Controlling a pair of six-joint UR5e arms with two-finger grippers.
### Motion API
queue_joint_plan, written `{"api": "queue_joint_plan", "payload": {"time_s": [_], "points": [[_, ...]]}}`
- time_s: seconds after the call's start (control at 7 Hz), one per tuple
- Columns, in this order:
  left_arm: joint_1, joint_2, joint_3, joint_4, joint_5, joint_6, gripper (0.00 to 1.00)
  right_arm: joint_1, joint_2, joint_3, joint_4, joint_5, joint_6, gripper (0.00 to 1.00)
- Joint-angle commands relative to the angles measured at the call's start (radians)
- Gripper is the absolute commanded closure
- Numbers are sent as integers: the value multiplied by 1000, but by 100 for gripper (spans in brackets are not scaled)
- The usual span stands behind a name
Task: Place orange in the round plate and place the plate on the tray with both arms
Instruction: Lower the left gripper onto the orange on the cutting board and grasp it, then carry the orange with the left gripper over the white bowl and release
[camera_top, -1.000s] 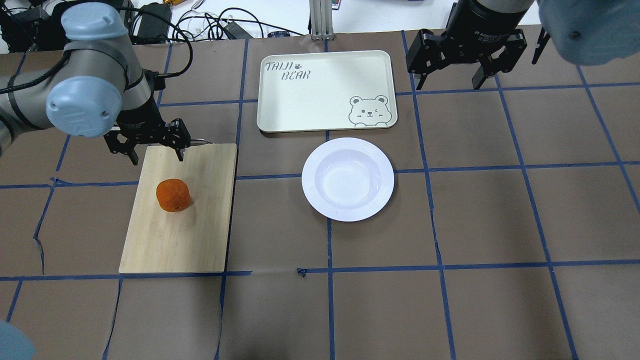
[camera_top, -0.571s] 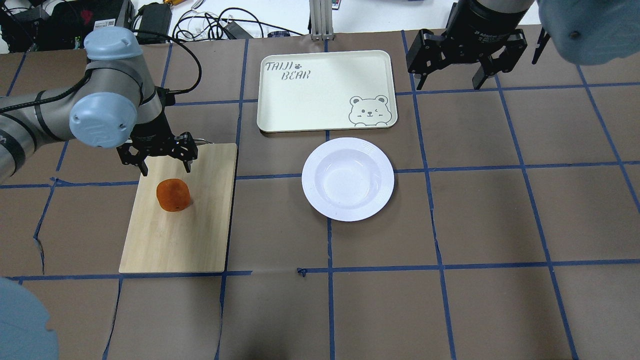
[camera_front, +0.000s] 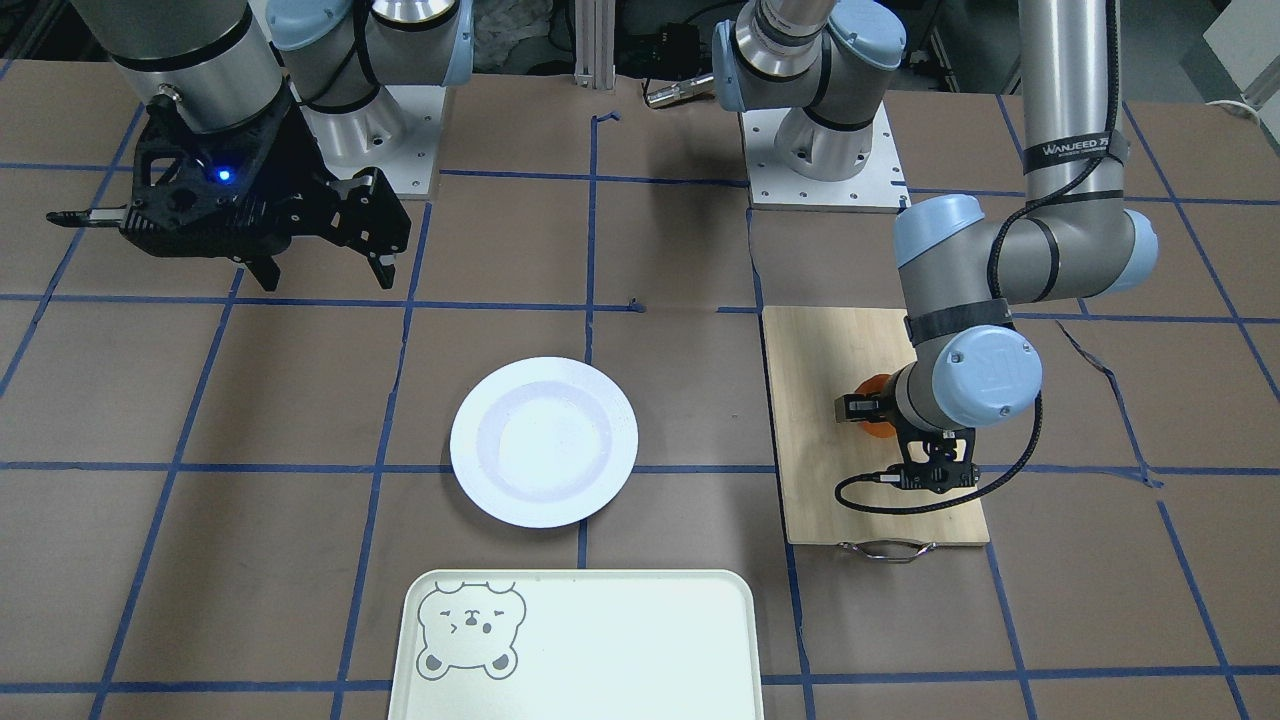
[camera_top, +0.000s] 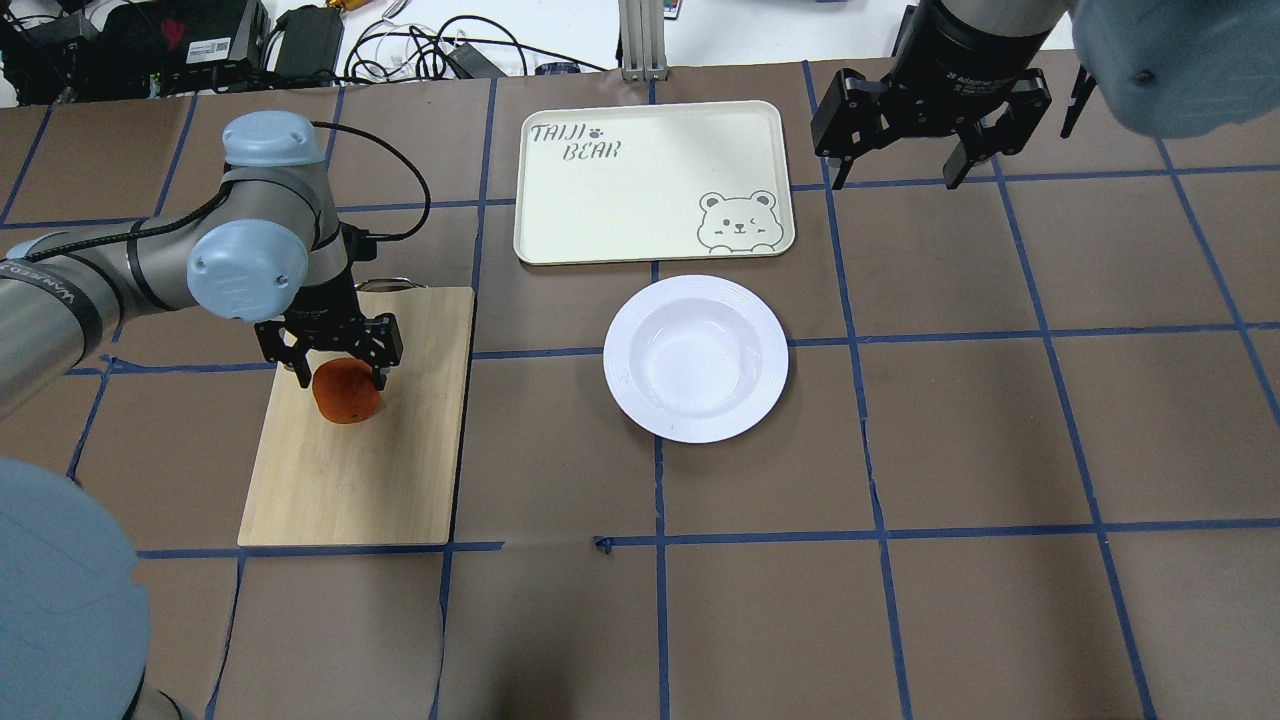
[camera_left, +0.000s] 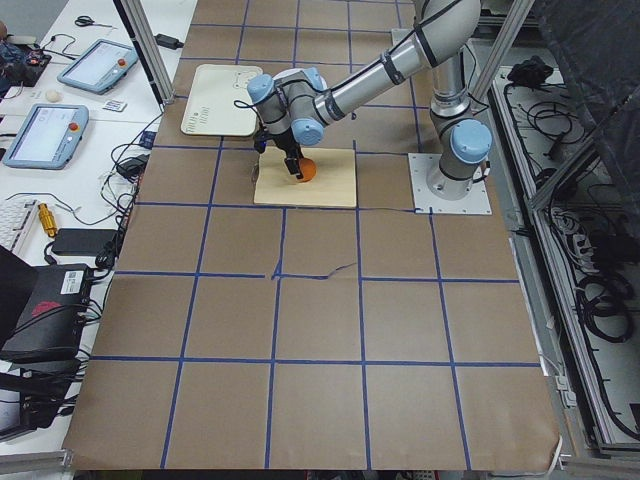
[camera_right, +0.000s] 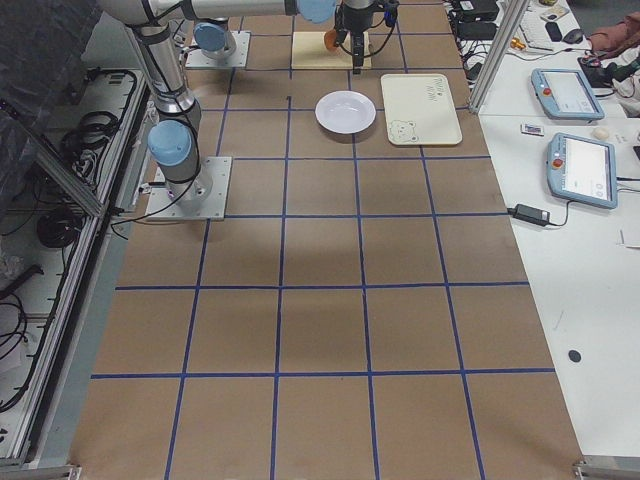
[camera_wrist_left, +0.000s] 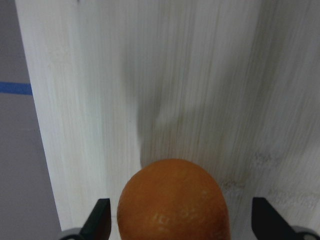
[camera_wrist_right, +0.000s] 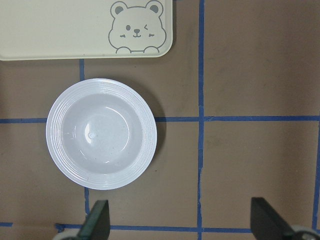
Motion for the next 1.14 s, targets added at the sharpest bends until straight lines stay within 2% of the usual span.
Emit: {"api": "queue_joint_plan", "payload": {"time_s": [0.0,0.14,0.43,0.57,0.71,1.0], "points": [[-1,-2,-2,3,2,18,88,-1,0,4,-8,0,0,0],[-1,10,7,4,-14,19,95,1,0,5,-5,0,0,0],[-27,49,68,4,-274,-55,95,1,0,6,-5,2,0,0],[-65,50,70,7,-407,-147,95,1,0,6,-5,2,-1,0],[-150,40,73,29,-492,-253,95,-1,1,6,-6,0,-1,0],[-348,-20,75,280,-571,-526,95,-36,1,6,1,9,-3,0]]}}
